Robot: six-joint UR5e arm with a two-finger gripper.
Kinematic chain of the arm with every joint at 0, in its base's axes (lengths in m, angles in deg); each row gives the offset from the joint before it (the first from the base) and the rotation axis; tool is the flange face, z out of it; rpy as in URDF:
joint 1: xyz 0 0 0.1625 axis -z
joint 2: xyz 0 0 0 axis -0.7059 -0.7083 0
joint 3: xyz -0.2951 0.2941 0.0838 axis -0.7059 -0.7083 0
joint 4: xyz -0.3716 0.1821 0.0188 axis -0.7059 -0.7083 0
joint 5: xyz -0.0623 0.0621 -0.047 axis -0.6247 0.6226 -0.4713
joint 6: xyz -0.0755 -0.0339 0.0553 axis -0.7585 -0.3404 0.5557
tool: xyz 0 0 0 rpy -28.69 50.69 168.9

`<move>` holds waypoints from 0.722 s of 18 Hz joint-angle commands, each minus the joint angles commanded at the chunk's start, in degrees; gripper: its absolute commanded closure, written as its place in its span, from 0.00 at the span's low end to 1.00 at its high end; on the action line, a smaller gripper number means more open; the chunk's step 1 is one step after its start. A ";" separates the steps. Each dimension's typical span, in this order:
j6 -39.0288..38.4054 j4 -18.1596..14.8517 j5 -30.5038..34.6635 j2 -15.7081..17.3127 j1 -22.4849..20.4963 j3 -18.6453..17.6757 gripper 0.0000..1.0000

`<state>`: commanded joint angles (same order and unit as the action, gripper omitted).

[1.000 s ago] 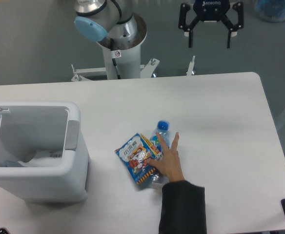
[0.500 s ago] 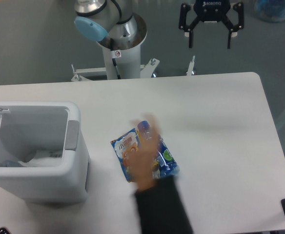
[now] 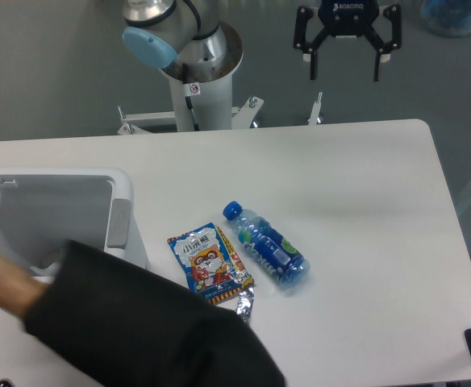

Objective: Open the trash can

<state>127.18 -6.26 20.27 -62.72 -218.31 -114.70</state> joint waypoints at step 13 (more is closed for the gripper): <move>-0.09 0.17 0.09 -0.09 0.44 -0.09 0.00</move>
<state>127.10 -6.09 20.36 -62.81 -217.87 -114.79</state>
